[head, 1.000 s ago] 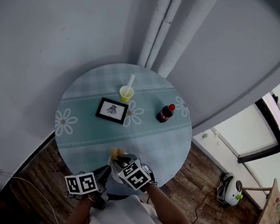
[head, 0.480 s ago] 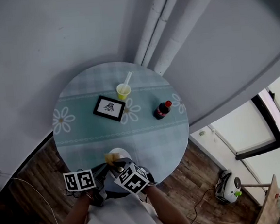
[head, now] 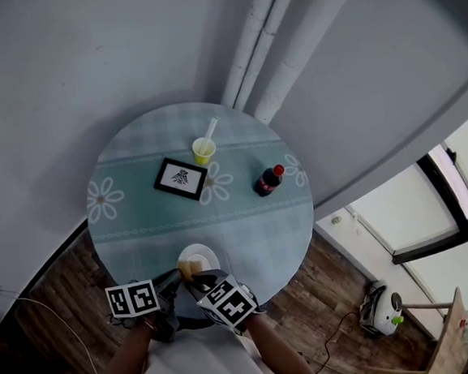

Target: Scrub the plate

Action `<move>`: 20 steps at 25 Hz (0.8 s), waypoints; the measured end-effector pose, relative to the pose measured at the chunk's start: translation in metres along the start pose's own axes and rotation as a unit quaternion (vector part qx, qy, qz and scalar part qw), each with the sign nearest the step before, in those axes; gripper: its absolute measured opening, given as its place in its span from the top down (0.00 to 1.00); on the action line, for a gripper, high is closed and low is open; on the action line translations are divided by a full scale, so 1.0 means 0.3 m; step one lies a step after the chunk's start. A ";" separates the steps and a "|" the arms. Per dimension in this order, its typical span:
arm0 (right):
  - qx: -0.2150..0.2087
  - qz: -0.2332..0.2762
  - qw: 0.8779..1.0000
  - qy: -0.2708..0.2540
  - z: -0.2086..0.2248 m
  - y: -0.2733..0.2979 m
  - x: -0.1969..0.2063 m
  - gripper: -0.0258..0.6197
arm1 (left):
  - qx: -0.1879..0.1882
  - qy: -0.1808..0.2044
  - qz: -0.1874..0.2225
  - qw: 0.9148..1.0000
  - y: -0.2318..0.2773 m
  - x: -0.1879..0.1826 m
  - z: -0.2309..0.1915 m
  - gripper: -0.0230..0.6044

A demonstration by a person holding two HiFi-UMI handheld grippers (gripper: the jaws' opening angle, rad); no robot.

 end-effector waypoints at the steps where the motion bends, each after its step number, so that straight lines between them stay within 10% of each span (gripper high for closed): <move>1: -0.005 -0.003 1.000 0.013 0.000 -0.001 0.014 0.86 | -0.001 -0.002 0.001 1.000 0.000 0.001 -0.002 0.93; 20: 0.002 -0.072 0.997 0.020 -0.037 -0.052 0.193 0.86 | -0.013 -0.017 0.000 1.000 0.010 -0.006 -0.022 0.93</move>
Point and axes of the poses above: the fingertips, and each gripper's own axes: y forward along the fingers, z to its right, x out of its underside, the point moved 8 cm from there along -y, backward along the fingers, and after that the axes turned 7 degrees about z, right-handed, at the moved point
